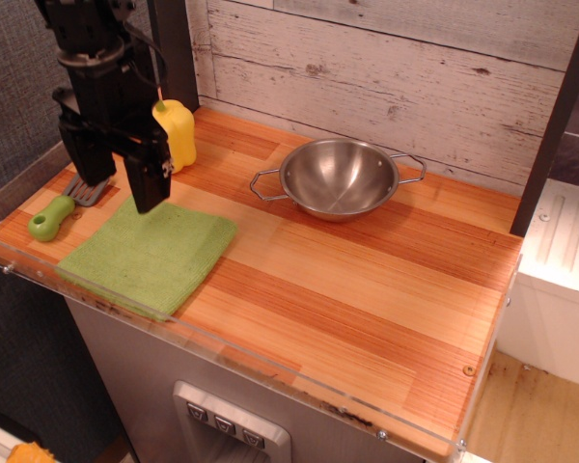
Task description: Move the cloth to the inner front edge of the table.
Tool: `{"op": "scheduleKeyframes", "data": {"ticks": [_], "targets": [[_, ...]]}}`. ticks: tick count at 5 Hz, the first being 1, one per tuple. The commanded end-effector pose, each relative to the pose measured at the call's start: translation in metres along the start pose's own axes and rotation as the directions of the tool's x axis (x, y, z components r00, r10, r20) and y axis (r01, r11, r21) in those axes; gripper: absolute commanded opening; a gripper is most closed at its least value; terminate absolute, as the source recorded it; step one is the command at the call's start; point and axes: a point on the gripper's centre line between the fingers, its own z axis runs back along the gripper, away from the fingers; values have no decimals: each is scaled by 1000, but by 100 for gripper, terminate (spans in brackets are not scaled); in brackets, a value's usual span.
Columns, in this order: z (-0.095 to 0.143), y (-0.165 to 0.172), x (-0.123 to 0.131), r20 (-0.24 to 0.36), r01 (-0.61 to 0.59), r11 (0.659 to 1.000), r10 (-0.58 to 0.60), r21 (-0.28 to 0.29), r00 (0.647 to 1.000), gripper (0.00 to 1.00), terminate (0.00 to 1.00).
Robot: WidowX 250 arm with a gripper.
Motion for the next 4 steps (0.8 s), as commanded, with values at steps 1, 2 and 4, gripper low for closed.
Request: {"op": "scheduleKeyframes", "data": {"ticks": [1,2,4], "targets": [[-7,22,-21,40,10,1000,-10,4,999,100,0],[-29,22,-21,2,-9,1000,9,22,1000,100,0],[-48,12,-9,-21,-4,999,5,36,1000,100,0]]}}
